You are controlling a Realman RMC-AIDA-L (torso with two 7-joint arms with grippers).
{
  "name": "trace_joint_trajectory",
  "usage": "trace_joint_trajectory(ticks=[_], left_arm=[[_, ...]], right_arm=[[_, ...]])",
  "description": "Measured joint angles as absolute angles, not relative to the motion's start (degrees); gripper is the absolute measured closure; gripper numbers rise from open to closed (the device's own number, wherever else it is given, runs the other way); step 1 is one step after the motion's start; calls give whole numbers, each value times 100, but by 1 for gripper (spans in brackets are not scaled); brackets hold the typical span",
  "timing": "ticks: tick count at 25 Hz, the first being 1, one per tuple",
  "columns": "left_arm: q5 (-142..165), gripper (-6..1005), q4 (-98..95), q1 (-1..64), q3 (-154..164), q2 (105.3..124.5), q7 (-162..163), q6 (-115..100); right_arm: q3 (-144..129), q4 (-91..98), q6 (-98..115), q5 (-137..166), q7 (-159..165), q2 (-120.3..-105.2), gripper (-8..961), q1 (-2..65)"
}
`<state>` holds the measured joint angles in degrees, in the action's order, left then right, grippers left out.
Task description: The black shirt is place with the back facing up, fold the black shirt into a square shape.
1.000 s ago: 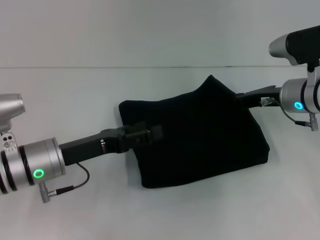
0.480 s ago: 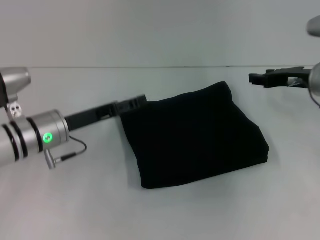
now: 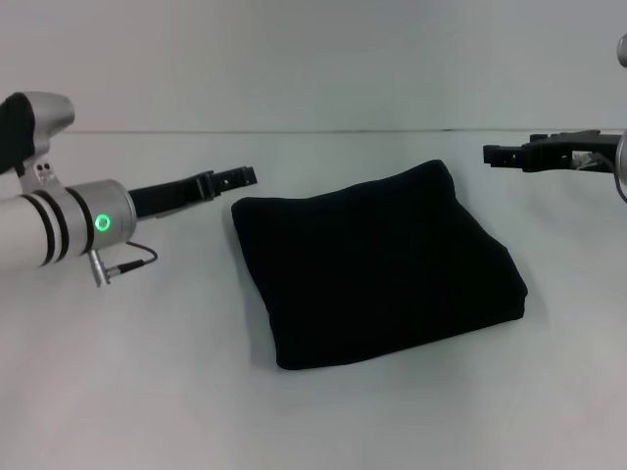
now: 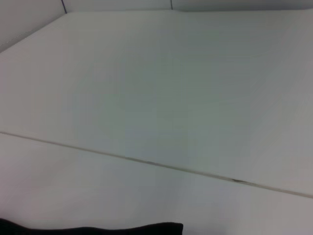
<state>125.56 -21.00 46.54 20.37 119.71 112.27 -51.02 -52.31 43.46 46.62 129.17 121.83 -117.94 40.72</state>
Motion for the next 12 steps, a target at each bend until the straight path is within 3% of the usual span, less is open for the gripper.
trace_joint_trajectory(ticks=[6, 12], left_arm=[[12585, 105, -2078, 4688, 2410, 11969, 11232, -4491], [12600, 104, -1966, 4717, 2657, 12008, 11241, -4416]], right_arm=[[-5235, 4322, 4641, 12934, 12141, -11791, 141, 4067], [-5238, 4310, 4632, 12944, 12108, -11781, 143, 4078]])
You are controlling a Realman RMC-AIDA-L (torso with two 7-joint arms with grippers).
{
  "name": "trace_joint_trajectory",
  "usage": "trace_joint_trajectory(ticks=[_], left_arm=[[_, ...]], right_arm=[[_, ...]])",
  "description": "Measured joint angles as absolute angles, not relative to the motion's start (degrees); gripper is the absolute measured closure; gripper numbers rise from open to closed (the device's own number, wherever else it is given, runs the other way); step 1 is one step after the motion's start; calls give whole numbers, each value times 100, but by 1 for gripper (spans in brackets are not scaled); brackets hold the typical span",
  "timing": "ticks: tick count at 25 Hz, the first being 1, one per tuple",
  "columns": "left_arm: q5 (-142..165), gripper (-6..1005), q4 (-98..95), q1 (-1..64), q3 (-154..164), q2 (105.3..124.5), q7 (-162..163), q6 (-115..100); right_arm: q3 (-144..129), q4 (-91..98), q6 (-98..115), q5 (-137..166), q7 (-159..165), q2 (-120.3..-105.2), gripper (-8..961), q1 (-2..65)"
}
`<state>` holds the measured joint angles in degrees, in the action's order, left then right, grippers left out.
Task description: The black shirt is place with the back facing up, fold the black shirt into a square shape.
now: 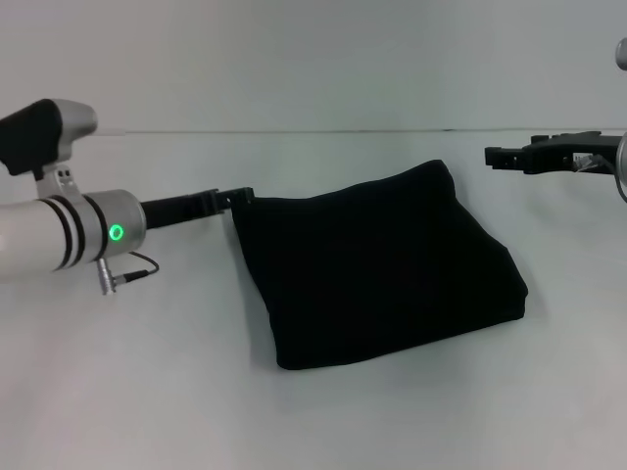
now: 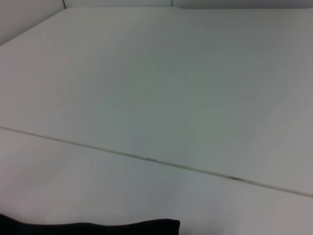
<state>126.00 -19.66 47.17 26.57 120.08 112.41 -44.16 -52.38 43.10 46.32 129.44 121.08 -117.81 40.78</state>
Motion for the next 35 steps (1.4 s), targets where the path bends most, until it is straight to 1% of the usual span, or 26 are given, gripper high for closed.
trace_joint_trajectory(ticks=[5, 14, 22, 25, 30, 35], left_arm=[[12603, 104, -1826, 4750, 2747, 12028, 11246, -4410], [12604, 104, -1775, 4826, 2961, 12148, 11249, -4413], [12604, 106, -1780, 4928, 3055, 12163, 11250, -4448], [12604, 155, -1785, 4936, 3134, 12164, 11249, -4353], [12604, 391, -1814, 4937, 3167, 12164, 11253, -4316], [12579, 489, -1819, 4972, 3168, 12143, 11253, -4347]], right_arm=[[-5241, 4302, 4616, 12951, 12036, -11778, 144, 4106], [-5247, 4244, 4586, 12956, 11962, -11777, 144, 4129], [-5247, 4244, 4583, 12955, 11961, -11784, 144, 4108], [-5247, 4244, 4578, 12955, 11955, -11791, 145, 4088], [-5247, 4204, 4571, 12955, 11946, -11795, 145, 4077], [-5247, 4175, 4559, 12955, 11926, -11798, 145, 4081]])
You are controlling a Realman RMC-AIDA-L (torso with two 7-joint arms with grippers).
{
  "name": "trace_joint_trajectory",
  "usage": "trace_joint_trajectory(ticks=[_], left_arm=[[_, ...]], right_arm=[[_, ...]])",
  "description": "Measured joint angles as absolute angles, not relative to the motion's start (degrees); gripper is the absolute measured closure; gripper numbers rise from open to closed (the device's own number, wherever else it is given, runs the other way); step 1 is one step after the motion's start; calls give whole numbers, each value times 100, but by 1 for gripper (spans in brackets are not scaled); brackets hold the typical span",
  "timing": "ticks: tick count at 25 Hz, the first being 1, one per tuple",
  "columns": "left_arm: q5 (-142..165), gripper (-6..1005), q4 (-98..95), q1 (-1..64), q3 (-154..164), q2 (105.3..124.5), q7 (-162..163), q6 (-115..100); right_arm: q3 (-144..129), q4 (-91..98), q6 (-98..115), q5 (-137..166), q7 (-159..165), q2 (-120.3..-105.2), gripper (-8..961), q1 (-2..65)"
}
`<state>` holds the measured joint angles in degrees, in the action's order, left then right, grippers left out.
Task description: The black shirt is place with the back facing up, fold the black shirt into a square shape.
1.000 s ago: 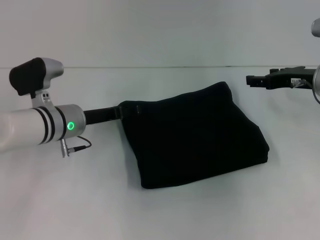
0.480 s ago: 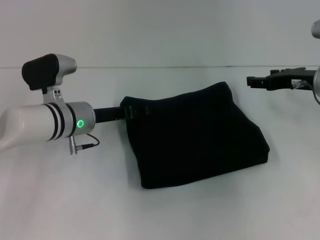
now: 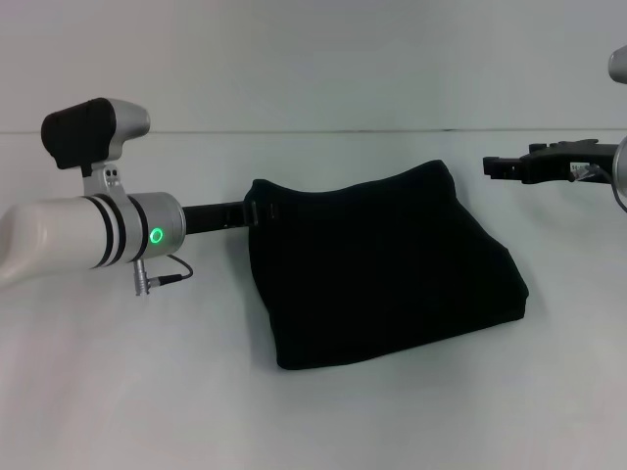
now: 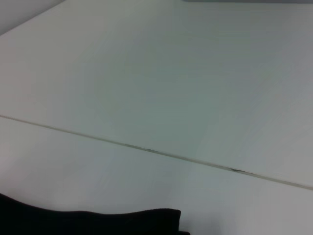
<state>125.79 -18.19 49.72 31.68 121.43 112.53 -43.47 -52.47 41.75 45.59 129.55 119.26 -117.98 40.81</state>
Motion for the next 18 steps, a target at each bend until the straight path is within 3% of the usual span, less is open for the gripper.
trace_joint_trajectory(ticks=[6, 12, 18], left_arm=[[12572, 607, -1819, 5052, 3164, 12110, 11290, -4393], [12562, 834, -1823, 5187, 3164, 12035, 11384, -4479], [12562, 970, -1856, 5352, 3164, 11952, 11440, -4596]], right_arm=[[-5232, 4130, 4505, 12955, 11880, -11818, 145, 4074], [-5233, 4079, 4412, 12946, 11821, -11835, 144, 4085], [-5222, 4076, 4386, 12931, 11810, -11845, 144, 4097]])
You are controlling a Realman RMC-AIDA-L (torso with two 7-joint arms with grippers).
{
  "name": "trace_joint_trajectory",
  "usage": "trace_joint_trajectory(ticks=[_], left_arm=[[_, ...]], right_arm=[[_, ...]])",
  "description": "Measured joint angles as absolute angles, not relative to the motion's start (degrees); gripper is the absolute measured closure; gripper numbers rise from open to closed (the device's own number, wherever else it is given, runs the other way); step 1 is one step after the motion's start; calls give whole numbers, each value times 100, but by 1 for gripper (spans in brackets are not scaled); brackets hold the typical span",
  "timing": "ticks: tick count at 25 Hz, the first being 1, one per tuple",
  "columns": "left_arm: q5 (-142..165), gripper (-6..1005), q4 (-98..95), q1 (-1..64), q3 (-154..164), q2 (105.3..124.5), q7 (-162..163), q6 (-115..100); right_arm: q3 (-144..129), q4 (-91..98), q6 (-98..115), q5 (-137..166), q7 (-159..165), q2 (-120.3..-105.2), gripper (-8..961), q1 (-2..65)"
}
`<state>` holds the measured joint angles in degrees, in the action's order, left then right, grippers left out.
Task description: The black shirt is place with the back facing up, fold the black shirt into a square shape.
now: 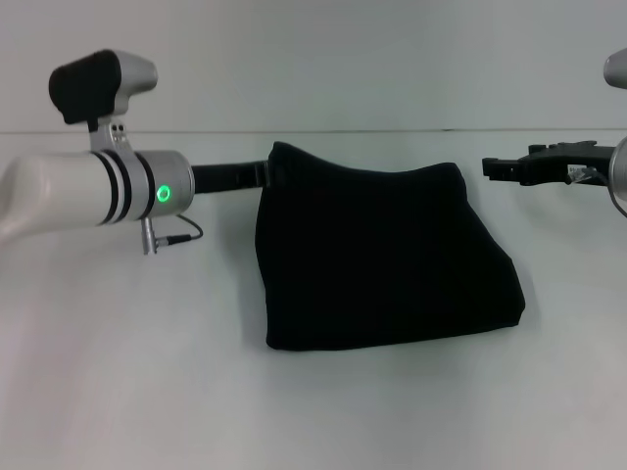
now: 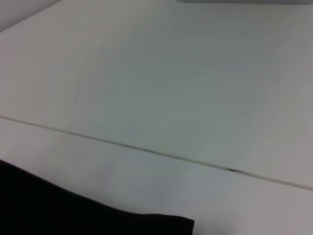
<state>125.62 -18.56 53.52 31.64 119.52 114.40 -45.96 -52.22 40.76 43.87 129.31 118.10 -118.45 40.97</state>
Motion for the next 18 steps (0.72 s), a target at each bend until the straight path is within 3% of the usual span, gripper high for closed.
trace_joint_trajectory(ticks=[18], left_arm=[[12583, 928, -1951, 5639, 3171, 11882, 11450, -4761]], right_arm=[[-5247, 4006, 4334, 12923, 11806, -11877, 144, 4134]])
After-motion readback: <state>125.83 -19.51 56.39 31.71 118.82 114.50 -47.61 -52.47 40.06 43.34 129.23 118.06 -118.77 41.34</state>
